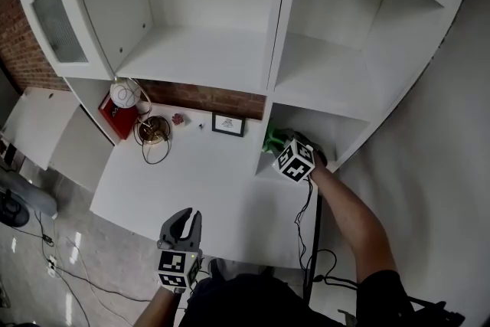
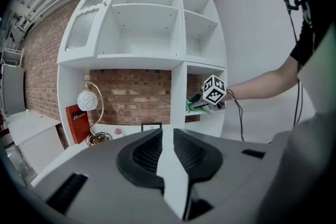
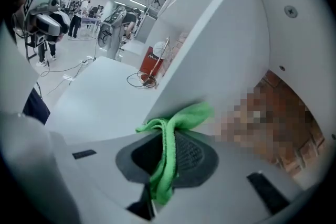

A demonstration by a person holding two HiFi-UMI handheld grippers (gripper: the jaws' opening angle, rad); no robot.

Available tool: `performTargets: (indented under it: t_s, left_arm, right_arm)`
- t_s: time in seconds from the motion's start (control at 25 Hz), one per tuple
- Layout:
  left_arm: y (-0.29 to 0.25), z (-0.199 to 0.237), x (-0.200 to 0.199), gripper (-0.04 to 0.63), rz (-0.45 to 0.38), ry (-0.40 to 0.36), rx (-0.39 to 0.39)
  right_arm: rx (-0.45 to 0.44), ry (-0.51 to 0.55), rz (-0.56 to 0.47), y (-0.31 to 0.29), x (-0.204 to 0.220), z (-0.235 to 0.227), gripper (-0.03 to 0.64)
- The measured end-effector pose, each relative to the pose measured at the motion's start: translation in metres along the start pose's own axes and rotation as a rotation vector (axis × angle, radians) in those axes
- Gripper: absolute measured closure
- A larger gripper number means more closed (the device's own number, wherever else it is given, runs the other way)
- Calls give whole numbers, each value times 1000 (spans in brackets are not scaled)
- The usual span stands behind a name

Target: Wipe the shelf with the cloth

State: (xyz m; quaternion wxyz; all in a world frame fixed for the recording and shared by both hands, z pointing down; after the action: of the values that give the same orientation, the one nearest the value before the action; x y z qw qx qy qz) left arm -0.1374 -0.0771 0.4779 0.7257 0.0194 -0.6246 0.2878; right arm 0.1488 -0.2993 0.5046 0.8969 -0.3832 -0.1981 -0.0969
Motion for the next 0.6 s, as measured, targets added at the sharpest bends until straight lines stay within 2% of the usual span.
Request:
performTargets:
  t_s: [0.32, 0.6]
  left_arm:
    - [-16, -15, -3, 531, 9, -21, 73]
    - [-27, -18, -5, 531, 9, -22, 87]
  right_arm:
    - [-16, 5, -63, 32, -6, 27, 574]
    - [108, -23, -70, 52, 8, -5, 572]
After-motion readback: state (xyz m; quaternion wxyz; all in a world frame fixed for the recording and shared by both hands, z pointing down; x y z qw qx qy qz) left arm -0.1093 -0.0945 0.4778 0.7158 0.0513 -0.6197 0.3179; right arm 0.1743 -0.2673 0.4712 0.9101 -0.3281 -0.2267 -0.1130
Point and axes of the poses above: the fingertips, and each gripper's own axes: y backward along the fingers, z to its left, x out of its underside, the point moved 8 cm from there along y, backward along the fingers, and after that the axes turned 13 degrees about y, right-handed, at the moved point
